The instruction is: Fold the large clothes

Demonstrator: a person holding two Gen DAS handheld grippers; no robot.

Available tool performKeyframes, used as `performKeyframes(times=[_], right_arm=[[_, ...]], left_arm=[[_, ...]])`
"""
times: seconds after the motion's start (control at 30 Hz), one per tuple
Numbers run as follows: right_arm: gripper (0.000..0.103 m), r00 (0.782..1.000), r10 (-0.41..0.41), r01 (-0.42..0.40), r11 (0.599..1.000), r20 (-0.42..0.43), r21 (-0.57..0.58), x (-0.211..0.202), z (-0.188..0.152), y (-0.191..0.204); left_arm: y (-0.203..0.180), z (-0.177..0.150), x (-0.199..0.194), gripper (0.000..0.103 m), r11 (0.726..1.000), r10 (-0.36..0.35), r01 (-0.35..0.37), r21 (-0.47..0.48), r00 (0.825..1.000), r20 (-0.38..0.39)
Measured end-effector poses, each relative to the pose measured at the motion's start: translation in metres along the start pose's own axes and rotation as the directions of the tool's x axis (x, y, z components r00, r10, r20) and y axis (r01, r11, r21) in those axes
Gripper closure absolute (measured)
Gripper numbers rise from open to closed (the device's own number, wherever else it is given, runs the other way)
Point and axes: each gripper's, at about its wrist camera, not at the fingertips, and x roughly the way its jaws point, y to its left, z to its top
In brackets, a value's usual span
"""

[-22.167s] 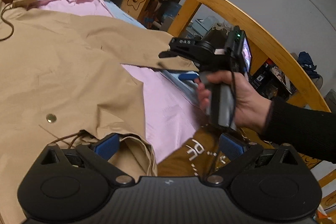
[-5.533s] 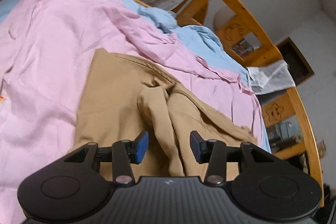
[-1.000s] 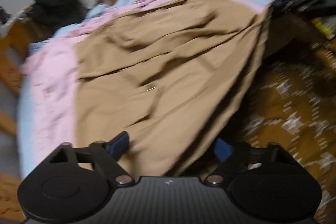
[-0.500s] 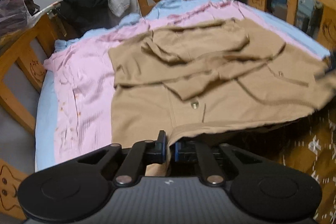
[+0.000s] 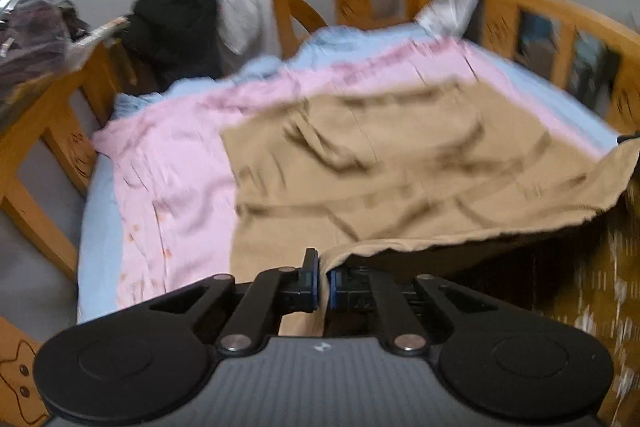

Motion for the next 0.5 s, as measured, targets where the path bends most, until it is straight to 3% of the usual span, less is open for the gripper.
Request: performKeyframes(times=[0.1,0.2,0.4,0.5], right_arm=[[0.101,0.995,-0.086,0.082,0.993,0.057,0.083,0.011,0.029,-0.040],[0.101,0.990,-0.128,0.115,0.978,0.065,0.176,0.033,0.049,-0.081],[0.100,0.998,-0.063,0.068,0.894,-0.025,0.444,0.130,0.065,-0.144],[0.100,0.997,-0.030,0.063,0.874,-0.076,0.483,0.185,0.067,-0.153]], left_arm=[[0.013,0.035,0.003,0.098,0.997,0.031,-0.026,-0.067,0.997,0.071],[0.028,0.072,0.020,0.098,0.994,0.054,-0.045,-0.103,0.994,0.093],[0.048,0.131,0.110,0.098,0.995,0.069,-0.070,-0.068,0.997,-0.022],[0.057,0.145,0.167,0.098,0.995,0.074,-0.080,-0.065,0.993,-0.096]])
